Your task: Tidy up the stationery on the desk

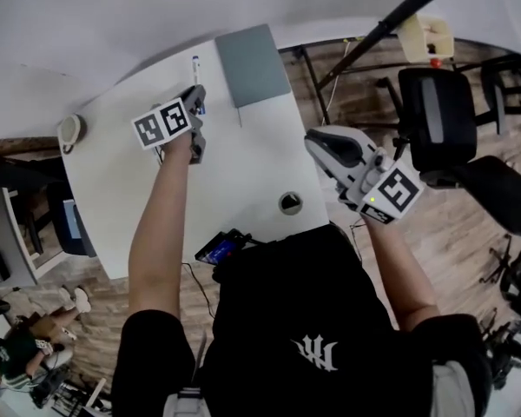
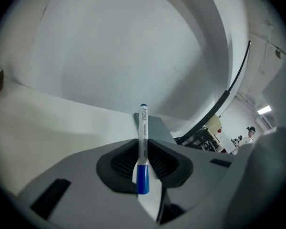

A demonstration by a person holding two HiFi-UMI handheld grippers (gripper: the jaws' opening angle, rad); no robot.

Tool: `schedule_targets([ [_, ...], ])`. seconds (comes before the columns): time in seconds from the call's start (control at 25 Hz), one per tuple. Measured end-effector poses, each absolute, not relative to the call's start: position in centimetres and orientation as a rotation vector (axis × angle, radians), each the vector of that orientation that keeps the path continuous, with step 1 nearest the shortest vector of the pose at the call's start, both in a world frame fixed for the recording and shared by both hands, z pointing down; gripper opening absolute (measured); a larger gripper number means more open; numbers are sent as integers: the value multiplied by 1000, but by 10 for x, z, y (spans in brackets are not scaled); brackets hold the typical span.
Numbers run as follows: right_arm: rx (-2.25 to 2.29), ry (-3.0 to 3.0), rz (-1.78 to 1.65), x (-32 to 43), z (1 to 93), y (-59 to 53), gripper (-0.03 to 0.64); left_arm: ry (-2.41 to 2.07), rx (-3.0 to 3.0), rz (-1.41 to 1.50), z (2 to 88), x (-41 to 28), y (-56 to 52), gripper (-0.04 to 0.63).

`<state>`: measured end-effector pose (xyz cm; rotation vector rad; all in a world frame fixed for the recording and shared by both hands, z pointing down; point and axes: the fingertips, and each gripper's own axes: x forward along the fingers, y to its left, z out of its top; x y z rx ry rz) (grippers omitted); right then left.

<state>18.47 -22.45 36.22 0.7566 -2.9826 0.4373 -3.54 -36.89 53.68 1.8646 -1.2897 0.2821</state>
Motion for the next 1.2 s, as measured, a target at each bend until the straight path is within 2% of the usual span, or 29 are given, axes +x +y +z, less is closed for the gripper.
schedule_targets([
  [0.52,808,-2942,506,226,385,-237,54,-1399,1726,497,593,-18,-402,66],
  [1.2,737,-2949,488,223,386,-244,54,-1404,1681,551,607,-12,-402,67],
])
